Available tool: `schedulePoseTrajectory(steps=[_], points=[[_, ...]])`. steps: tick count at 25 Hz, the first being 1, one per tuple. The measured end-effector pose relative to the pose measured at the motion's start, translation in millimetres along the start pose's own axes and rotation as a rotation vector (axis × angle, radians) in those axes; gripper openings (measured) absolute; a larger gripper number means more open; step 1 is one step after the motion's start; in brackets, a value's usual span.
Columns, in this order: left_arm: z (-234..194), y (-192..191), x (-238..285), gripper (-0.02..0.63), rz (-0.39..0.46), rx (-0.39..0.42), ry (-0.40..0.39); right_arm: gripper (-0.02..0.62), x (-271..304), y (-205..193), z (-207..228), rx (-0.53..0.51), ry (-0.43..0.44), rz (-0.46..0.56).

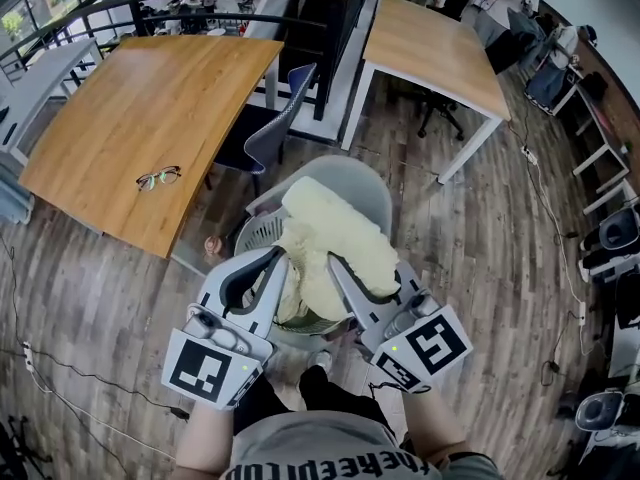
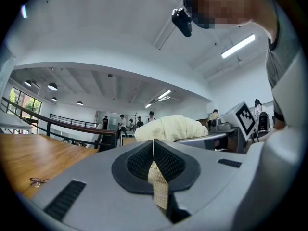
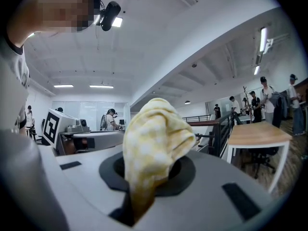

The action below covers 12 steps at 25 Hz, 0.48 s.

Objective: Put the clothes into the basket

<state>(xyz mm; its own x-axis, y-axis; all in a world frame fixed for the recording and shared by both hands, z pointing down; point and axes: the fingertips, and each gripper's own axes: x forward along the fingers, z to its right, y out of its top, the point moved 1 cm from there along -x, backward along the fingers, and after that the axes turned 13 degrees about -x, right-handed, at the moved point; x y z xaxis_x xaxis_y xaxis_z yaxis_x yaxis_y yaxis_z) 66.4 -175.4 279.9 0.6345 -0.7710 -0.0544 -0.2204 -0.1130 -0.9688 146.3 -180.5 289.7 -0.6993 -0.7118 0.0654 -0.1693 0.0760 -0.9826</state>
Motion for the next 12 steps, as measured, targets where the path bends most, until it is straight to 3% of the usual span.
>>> schedulePoseTrajectory(steps=[12], points=[[-4,-24,1,0.015,-0.032,-0.025,0.121,0.066,12,-34,9,0.043,0.112,-0.033]])
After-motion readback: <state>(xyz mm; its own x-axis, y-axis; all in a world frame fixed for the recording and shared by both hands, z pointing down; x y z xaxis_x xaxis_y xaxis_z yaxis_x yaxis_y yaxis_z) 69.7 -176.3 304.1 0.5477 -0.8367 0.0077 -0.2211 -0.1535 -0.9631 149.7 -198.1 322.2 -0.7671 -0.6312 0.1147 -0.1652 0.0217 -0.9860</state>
